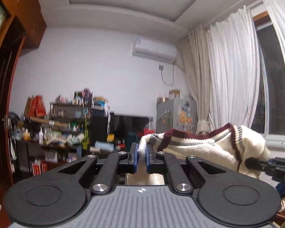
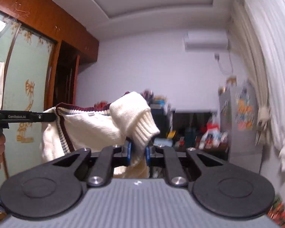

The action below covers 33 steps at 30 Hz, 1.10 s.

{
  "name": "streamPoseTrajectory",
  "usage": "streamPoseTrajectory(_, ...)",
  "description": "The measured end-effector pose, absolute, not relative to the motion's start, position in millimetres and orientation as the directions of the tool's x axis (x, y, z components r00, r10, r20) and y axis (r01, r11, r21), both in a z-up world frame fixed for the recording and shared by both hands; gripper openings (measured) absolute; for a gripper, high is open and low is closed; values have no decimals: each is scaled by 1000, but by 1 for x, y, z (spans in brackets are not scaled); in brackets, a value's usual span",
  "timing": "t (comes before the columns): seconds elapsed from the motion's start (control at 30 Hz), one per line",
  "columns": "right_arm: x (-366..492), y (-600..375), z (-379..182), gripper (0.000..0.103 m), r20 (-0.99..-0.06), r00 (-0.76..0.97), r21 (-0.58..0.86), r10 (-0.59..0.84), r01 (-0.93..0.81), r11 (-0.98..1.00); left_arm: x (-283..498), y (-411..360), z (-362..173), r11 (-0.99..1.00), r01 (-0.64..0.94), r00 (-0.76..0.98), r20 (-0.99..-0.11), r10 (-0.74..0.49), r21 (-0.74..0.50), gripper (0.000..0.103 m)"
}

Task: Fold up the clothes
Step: 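Raise the vest with both tools and shake it out above the mat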

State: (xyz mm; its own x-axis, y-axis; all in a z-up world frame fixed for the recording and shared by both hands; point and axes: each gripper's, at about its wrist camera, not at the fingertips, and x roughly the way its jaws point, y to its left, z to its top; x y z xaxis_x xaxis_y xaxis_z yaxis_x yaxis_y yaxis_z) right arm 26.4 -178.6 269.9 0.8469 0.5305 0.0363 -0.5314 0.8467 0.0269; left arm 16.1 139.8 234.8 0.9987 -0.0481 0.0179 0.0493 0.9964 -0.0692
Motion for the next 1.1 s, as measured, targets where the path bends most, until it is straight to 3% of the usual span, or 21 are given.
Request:
streamPoseTrajectory(0.2, 99, -165, 167, 15, -184, 816, 145, 548, -529, 836, 66, 148, 138, 997, 25, 983, -178, -39, -79, 8)
streamPoseTrajectory(0.4, 160, -140, 51, 15, -388, 777, 171, 496, -468, 867, 114, 151, 33, 999, -22, 933, -360, 11, -26, 8)
streamPoseTrajectory(0.7, 202, -105, -95, 15, -557, 690, 157, 461, -458, 875, 167, 164, -85, 998, -39, 819, -573, 1, -53, 8)
streamPoseTrajectory(0.9, 239, -86, -158, 15, -636, 634, 174, 441, -438, 882, 196, 170, -133, 999, -35, 768, -640, 10, -26, 8)
streamPoseTrajectory(1.1, 296, -84, -154, 14, -614, 673, 195, 413, -378, 905, 243, 182, -125, 998, -62, 787, -615, 37, -19, 8)
